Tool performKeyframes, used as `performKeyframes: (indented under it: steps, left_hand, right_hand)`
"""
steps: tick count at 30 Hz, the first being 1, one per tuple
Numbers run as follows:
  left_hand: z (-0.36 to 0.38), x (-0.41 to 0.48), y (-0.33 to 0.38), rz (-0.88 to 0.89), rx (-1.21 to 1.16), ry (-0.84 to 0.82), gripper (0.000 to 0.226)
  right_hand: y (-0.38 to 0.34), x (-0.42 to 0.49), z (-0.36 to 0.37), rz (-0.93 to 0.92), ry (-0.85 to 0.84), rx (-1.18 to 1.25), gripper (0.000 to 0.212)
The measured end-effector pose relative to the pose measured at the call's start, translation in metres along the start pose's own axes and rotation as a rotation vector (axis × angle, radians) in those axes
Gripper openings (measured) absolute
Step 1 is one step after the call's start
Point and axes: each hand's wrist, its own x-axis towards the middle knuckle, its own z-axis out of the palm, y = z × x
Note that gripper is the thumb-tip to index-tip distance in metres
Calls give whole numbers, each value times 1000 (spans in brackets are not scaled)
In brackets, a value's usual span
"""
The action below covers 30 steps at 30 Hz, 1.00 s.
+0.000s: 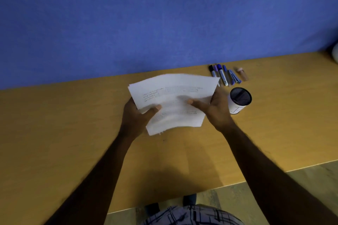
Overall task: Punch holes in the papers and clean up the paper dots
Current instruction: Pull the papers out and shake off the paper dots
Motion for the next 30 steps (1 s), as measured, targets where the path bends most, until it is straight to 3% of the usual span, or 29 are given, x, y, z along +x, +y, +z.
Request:
performKeyframes:
  steps: [4,8,13,18,24,30]
  left_hand:
    - [3,-8,-11,-73,36,-51,25]
    - [10,-17,-15,-46,9,-48,26]
    - [16,-27,-21,-116,-22,-39,39]
    - [25,-28,-13,-131,-25,11,28]
    - [27,-34,-18,-184,-7,44,41]
    - [30,-39,-23,-218,-19,52,45]
  right_hand:
    - [21,-13,-6,99,27,-26,48]
    - [23,-20,-7,25,107,-31,30]
    - [26,-25,-6,101,108,19,43]
    - [26,-25,-5,100,108,10,41]
    - [30,-31,-8,99,130,-26,48]
    - [38,-41,-5,139,132,-51,42]
